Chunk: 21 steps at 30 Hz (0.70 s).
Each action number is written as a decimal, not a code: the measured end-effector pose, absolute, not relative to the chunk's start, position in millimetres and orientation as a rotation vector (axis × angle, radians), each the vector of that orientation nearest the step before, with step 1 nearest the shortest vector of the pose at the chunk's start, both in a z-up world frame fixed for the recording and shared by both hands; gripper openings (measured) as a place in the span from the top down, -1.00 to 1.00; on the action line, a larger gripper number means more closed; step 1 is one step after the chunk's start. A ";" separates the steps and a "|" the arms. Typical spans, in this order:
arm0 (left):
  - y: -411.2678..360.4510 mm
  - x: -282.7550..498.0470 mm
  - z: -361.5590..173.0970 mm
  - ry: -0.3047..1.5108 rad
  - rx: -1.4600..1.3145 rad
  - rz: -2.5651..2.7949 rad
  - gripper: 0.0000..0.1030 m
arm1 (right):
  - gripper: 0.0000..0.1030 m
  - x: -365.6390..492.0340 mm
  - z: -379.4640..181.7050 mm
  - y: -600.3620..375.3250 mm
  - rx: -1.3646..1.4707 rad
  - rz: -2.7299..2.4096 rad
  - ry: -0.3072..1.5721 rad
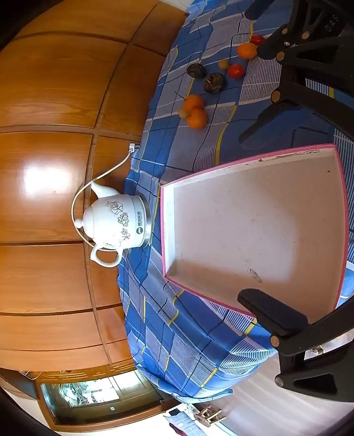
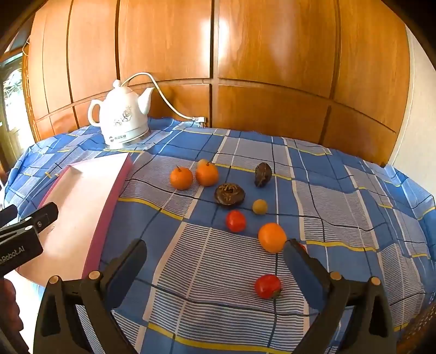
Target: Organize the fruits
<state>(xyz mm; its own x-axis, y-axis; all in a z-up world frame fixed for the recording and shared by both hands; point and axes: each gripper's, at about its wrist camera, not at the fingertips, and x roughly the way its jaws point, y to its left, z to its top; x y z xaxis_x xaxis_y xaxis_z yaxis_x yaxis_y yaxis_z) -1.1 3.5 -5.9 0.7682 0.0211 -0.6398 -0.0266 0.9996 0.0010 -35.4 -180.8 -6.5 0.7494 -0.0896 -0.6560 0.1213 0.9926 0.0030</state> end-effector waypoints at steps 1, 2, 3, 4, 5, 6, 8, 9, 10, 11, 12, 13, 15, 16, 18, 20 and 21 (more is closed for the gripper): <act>2.4 -1.5 -5.5 0.693 -0.007 0.026 -0.99 | -0.97 -37.0 -5.2 -179.8 0.048 -0.107 0.706; 1.9 -1.7 -5.0 0.692 -0.005 0.026 -0.99 | -0.97 -37.7 -4.0 -178.8 0.044 -0.104 0.700; 1.7 -2.1 -4.6 0.689 -0.004 0.025 -0.99 | -0.97 -38.1 -2.6 -177.5 0.038 -0.100 0.694; 1.3 -1.9 -4.3 0.689 -0.004 0.024 -0.99 | -0.97 -38.4 -1.6 -176.0 0.031 -0.096 0.690; 1.4 -2.2 -3.9 0.688 -0.004 0.024 -0.99 | -0.97 -39.0 -0.9 -174.6 0.029 -0.088 0.685; 1.4 -2.5 -3.5 0.686 -0.003 0.025 -0.99 | -0.97 -39.3 -0.2 -173.8 0.028 -0.081 0.682; 0.9 -3.5 -3.4 0.684 -0.003 0.024 -0.99 | -0.97 -40.6 0.4 -171.6 0.020 -0.075 0.675; 0.6 -3.8 -2.8 0.682 -0.002 0.025 -0.99 | -0.97 -41.2 0.5 -171.0 0.017 -0.071 0.672; 0.4 -4.0 -2.3 0.680 -0.001 0.026 -0.99 | -0.97 -41.6 1.1 -170.9 0.018 -0.066 0.669; 0.3 -4.0 -2.0 0.678 -0.001 0.026 -0.99 | -0.97 -42.6 1.6 -170.7 0.020 -0.060 0.663; 0.3 -4.3 -1.6 0.678 -0.002 0.024 -0.99 | -0.97 -43.8 2.2 -170.2 0.019 -0.058 0.657; -0.5 -4.2 -1.3 0.678 -0.002 0.024 -0.99 | -0.97 -44.3 2.9 -169.8 0.016 -0.060 0.652; -1.0 -4.5 -0.6 0.677 -0.001 0.021 -0.99 | -0.97 -44.6 3.7 -170.3 0.020 -0.057 0.646; -1.0 -4.7 -0.4 0.675 -0.001 0.021 -0.99 | -0.96 -44.7 3.6 -171.0 0.024 -0.057 0.647; -1.6 -5.8 -0.5 0.674 -0.002 0.020 -0.99 | -0.93 -44.8 2.4 -172.2 0.030 -0.060 0.652; -1.9 -6.0 -0.6 0.674 -0.002 0.019 -0.99 | -0.86 -44.5 1.2 -174.2 0.037 -0.068 0.660; -2.0 -5.8 -0.7 0.675 -0.002 0.019 -0.99 | -0.85 -44.3 0.6 -175.1 0.041 -0.070 0.664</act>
<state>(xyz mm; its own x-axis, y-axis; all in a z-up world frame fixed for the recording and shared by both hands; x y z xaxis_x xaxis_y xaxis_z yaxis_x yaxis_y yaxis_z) -5.8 -2.0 -0.7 0.7805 0.0169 -0.6249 -0.0182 0.9998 0.0044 -44.3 -175.1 0.6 0.7856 -0.0513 -0.6166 0.0777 0.9969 0.0160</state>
